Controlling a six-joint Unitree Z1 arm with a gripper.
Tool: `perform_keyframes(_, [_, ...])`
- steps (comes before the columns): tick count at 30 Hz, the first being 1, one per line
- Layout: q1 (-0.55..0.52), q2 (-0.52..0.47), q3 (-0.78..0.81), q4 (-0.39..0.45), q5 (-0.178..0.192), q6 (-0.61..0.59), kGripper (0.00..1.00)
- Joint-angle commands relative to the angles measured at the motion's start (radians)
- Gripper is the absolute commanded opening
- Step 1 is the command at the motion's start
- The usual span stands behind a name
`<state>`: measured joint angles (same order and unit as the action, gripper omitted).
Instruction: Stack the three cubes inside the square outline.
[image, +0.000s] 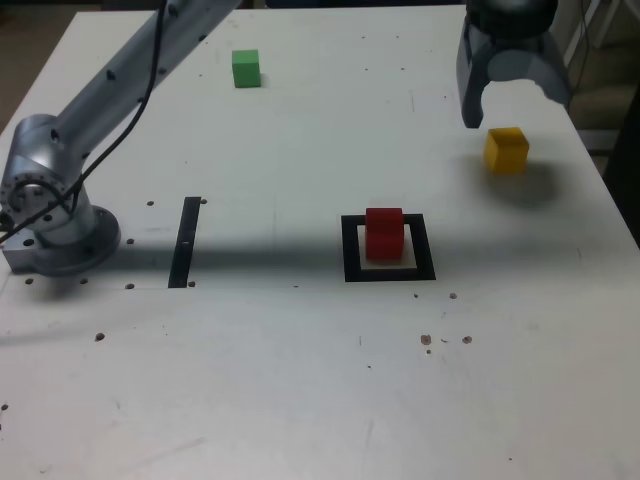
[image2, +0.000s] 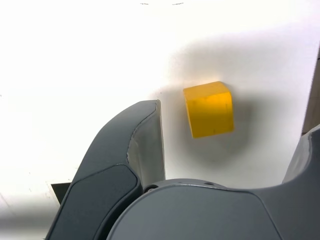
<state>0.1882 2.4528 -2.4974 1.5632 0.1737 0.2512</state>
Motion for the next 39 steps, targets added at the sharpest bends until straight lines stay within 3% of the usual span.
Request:
perform_keyframes(1, [0.002,0.016,-0.006,0.005,-0.005,0.003,0.93])
perform_keyframes(7, [0.002,0.071,-0.033,0.008,-0.030,0.005,0.90])
perform_keyframes(17, [0.005,0.119,-0.062,0.009,-0.036,0.011,0.82])
perform_keyframes(28, [0.004,0.116,-0.087,0.009,-0.043,0.008,0.57])
perform_keyframes(39, [0.004,0.135,-0.071,-0.002,-0.070,0.008,0.55])
